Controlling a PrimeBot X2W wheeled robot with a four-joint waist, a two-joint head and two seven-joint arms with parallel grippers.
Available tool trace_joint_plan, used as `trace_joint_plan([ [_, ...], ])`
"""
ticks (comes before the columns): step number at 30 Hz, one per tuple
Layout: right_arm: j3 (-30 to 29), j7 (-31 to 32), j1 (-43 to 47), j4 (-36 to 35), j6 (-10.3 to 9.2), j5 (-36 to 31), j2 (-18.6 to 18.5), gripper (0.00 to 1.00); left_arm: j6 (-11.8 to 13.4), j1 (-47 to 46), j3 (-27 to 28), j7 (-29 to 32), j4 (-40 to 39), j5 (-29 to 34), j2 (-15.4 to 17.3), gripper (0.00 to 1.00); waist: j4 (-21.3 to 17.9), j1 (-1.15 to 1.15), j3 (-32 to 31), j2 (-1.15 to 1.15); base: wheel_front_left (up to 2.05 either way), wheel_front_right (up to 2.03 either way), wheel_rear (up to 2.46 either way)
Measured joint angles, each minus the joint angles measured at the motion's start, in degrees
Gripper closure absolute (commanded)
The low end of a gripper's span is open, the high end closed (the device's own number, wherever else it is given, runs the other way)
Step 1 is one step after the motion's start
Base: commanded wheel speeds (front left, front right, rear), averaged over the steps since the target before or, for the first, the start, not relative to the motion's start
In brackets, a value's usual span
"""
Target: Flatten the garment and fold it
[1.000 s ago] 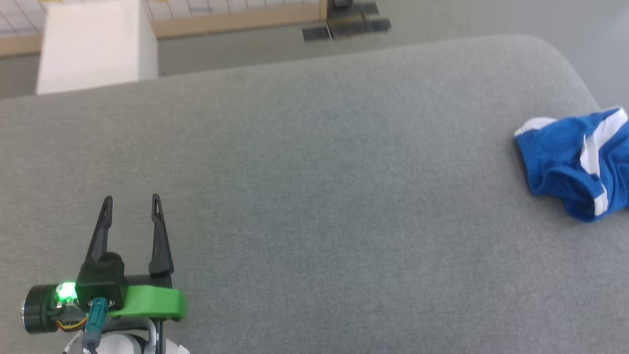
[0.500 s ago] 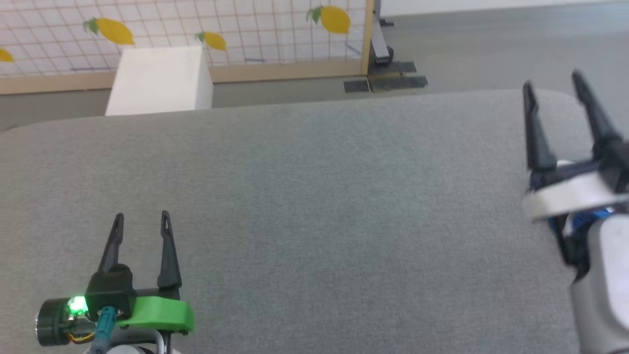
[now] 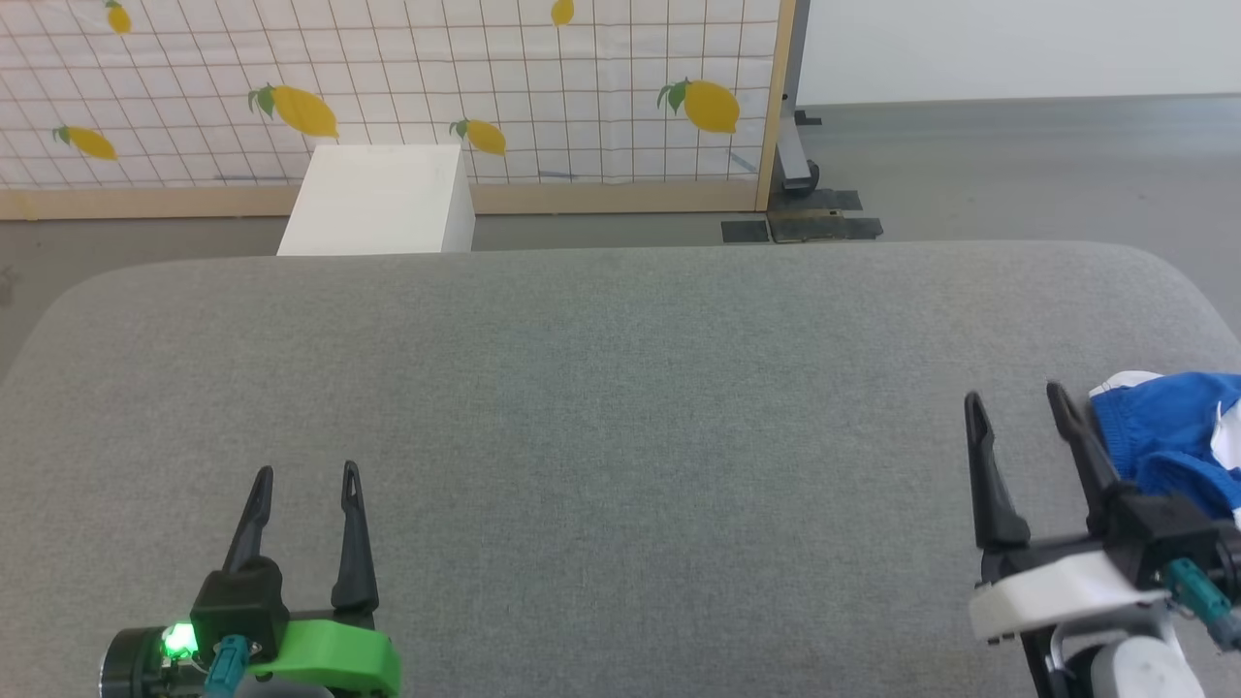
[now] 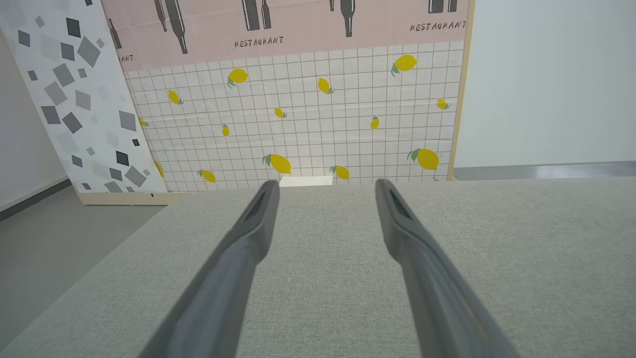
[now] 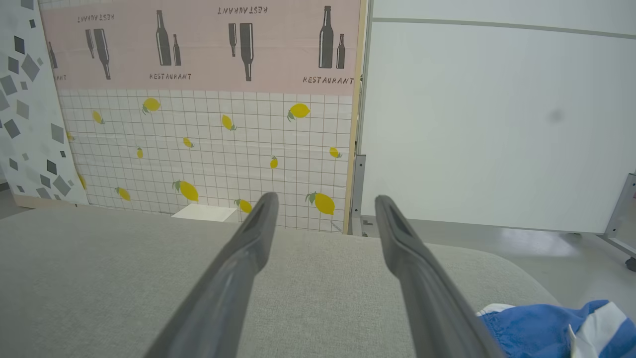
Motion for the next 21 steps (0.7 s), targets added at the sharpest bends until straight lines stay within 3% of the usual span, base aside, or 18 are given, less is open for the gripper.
trace_joint_plan([
  [21, -2.5, 0.0, 7.6, -2.9, 0.00, 4.8, 0.5, 0.00, -2.0, 0.9, 0.0, 0.0, 0.6, -0.2, -1.2, 0.00, -0.1, 0.00, 0.0, 0.00, 0.00, 0.00, 0.00],
])
